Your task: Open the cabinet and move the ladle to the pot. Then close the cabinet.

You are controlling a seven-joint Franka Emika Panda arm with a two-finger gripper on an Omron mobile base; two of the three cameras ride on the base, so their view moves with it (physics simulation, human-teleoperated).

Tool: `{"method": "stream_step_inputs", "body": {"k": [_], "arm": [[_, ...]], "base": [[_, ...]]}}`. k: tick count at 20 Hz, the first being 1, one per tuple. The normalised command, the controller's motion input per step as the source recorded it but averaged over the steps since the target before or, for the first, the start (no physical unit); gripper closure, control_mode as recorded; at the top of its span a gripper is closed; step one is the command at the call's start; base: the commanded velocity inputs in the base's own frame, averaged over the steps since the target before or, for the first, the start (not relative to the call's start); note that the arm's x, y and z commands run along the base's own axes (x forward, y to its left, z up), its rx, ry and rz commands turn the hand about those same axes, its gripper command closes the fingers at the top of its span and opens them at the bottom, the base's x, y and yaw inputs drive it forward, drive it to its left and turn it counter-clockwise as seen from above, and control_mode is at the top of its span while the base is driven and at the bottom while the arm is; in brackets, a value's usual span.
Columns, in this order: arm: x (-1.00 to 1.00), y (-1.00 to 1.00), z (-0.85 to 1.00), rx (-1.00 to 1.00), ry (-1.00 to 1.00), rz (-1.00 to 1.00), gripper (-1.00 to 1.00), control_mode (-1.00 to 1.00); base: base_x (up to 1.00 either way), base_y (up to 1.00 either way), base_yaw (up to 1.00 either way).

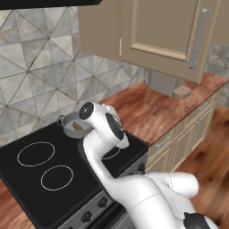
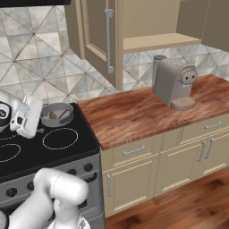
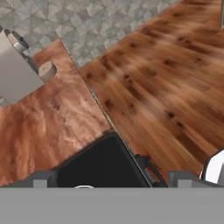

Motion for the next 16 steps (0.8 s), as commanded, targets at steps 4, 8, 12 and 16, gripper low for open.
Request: {"method": "stream_step_inputs", "body": {"k": [4, 8, 12, 16], "arm": [[-0.33, -0.19, 0.16, 0.00, 0.04, 0.15, -1.00, -1.00], [-0.26, -0.05, 0.13, 0.00, 0.00, 0.15, -1.00, -1.00], [-0.11, 0.00, 0.19, 0.00, 0.00, 0.12, -1.00, -1.00], [-0.06, 0.00, 0.34, -0.01, 0.00, 0.14, -1.00, -1.00]], "base": [[0.00, 0.00, 0.00], [0.00, 0.00, 0.00], [0.00, 0.00, 0.00], [0.00, 0.00, 0.00]]}}
